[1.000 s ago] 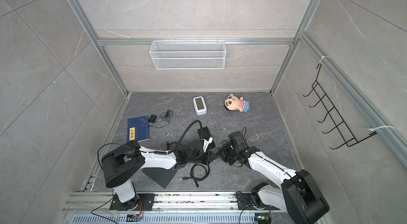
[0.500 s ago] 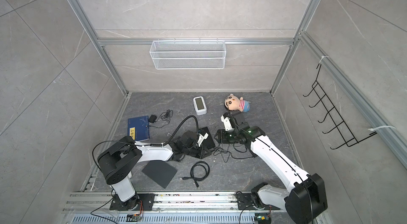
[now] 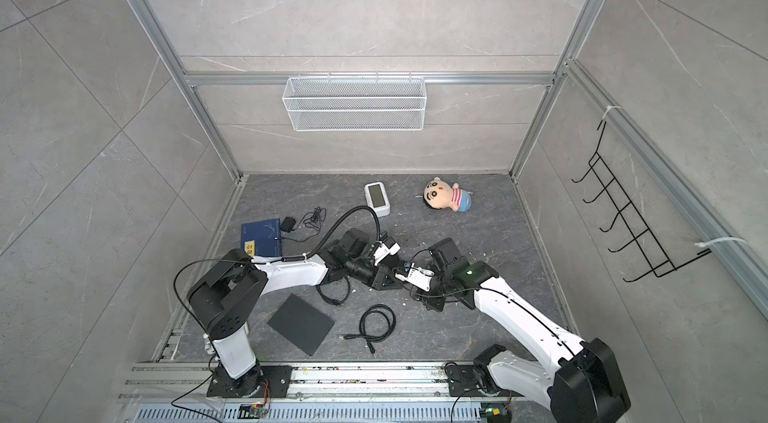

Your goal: Insert the plug into the switch port

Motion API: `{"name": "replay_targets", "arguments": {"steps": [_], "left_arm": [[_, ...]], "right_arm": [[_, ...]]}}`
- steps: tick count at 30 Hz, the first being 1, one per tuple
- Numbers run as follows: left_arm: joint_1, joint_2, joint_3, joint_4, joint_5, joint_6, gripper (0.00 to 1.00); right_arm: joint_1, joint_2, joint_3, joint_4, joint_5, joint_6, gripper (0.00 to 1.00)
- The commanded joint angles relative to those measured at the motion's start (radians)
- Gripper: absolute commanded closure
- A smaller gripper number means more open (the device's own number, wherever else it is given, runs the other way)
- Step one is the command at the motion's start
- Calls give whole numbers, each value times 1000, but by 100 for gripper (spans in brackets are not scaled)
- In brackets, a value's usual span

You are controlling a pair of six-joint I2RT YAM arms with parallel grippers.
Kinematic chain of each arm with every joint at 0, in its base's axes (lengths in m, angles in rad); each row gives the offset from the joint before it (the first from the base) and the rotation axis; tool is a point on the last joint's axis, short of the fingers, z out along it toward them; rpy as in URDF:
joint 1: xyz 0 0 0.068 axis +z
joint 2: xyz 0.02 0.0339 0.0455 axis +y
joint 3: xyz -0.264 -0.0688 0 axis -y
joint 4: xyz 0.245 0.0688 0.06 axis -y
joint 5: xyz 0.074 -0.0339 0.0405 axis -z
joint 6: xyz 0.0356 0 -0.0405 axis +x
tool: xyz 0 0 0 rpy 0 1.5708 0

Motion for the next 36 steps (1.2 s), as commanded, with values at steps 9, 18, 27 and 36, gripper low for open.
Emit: {"name": "replay_targets", "arguments": {"steps": [9,18,27,36], "left_arm": [[9,24,39,-41,133,86,96],[34,27,49,-62,147,103,96],[40,9,53,-74,158,113,96],[62,-5,15,-26,182,93,97]], "right_arm": [[66,47,-38,209,70,-112,67],[65,57,-39,165,73,-139,67],[70,75,-38,190,67,-130,69],[75,60,-56,240,75,-101,79]]}}
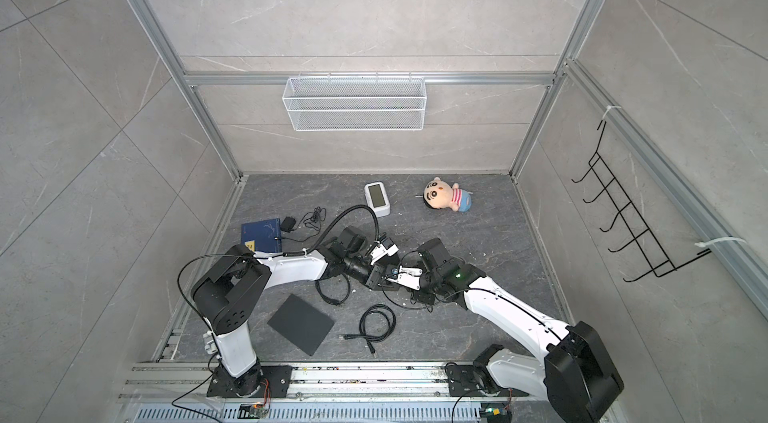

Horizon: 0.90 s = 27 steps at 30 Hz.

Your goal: Insert the plug into the switch port

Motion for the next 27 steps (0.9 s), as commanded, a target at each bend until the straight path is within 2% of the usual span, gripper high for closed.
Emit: {"name": "replay_targets", "arguments": {"steps": [1,4,9,12,14,16,20,27], "left_arm": [[16,-24,-17,63,57,-3,97],[24,-24,-31,104,69,-26,97],[47,-34,-60,110,68,-34,97],[62,-33,-121,233,72,-113,97],[72,-16,-136,269,86,-159,97],[75,-17,-146,259,97,-165,97],[77,-45,-142,154,99,-105,96],[77,-61,-139,139,105,-116,96]], "right_arm": [[5,-17,-15,22,5,18,80],[7,-19,-18,31,10,43,79],[11,-71,-83,169,-21,122,77],[13,-94,-132,249,-54,153,75],[14,-134,-193,364,-87,182,75],[14,-164,-238,428,-119,195,74],[13,-186,-254,436,-159,184,70],[13,-110,-264,441,-224,139,71]]}}
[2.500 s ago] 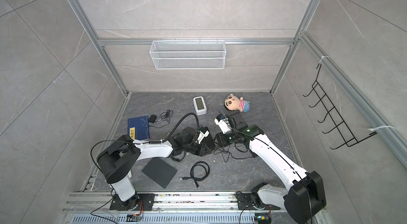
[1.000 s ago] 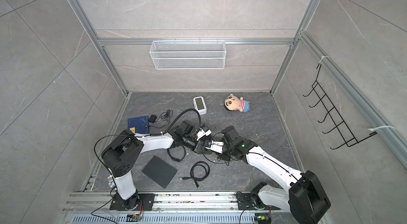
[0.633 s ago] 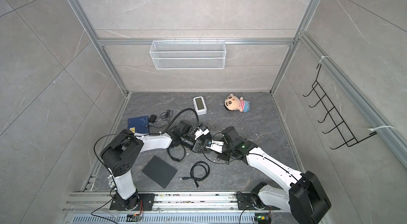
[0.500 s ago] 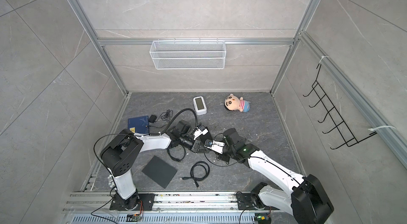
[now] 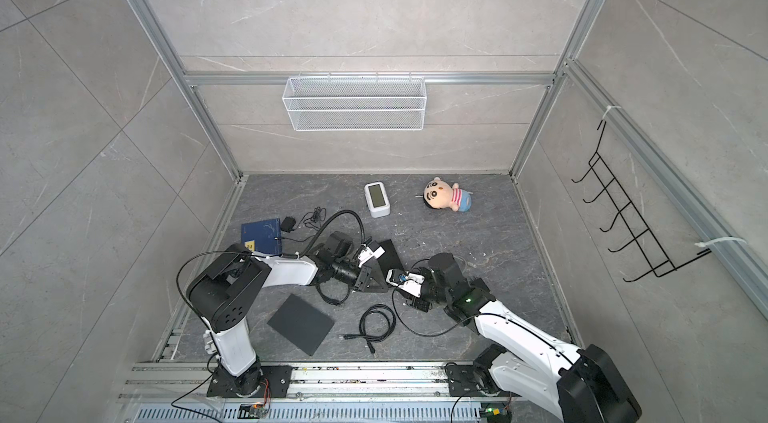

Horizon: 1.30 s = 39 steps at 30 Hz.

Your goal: Insert the plug into the switch port

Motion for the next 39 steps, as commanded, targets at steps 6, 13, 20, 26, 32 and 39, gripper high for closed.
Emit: {"name": "replay_targets", "arguments": {"steps": [6,13,20,26,32,39], "left_arm": [[3,-90,12,-54,45,15,96],[3,-115,28,-105,33,29,96],[3,-113,49,-172,13,64,96],[3,-113,67,-194,10,72,96],[3,-144,65,-216,11,82,96],[3,-140,75,-234,12,89,96]], "right_arm": [[-14,113,11,30,-66,-43,71],[-32,152,1,98,-57,-39,72],[-41,10,-6,47,-100,-45,72],[-50,12,30,7,-113,-74,71],[-75,142,68,2,-133,-102,71],[-77,195,79,60,-146,-91,71]]}}
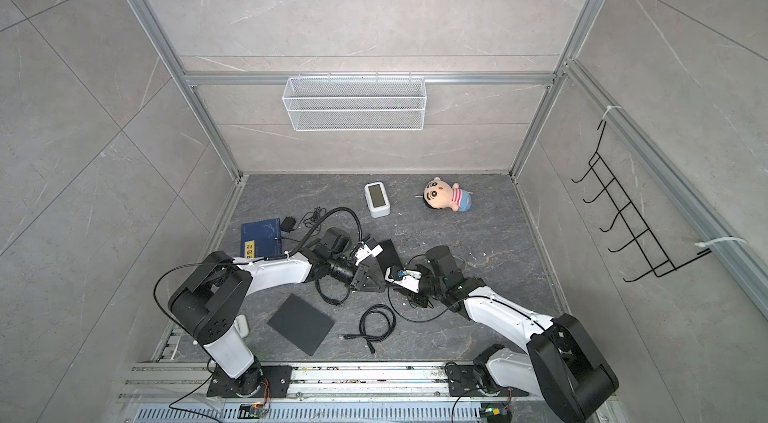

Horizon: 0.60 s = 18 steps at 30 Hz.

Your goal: Insert the plug into the switch port

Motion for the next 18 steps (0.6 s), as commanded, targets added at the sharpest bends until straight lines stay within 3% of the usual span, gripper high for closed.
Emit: {"name": "replay_targets", "arguments": {"steps": [1,13,18], "left_arm": [[0,-32,40,-15,21,30,96],[0,-22,47,-10,13,27,96],[0,-22,47,-10,10,25,96]], "right_arm": [[-2,8,39,24,-32,-9,71],[-1,-15,44,26,-78,-9,75],[-2,-20,42,19,-89,-13,89]]}}
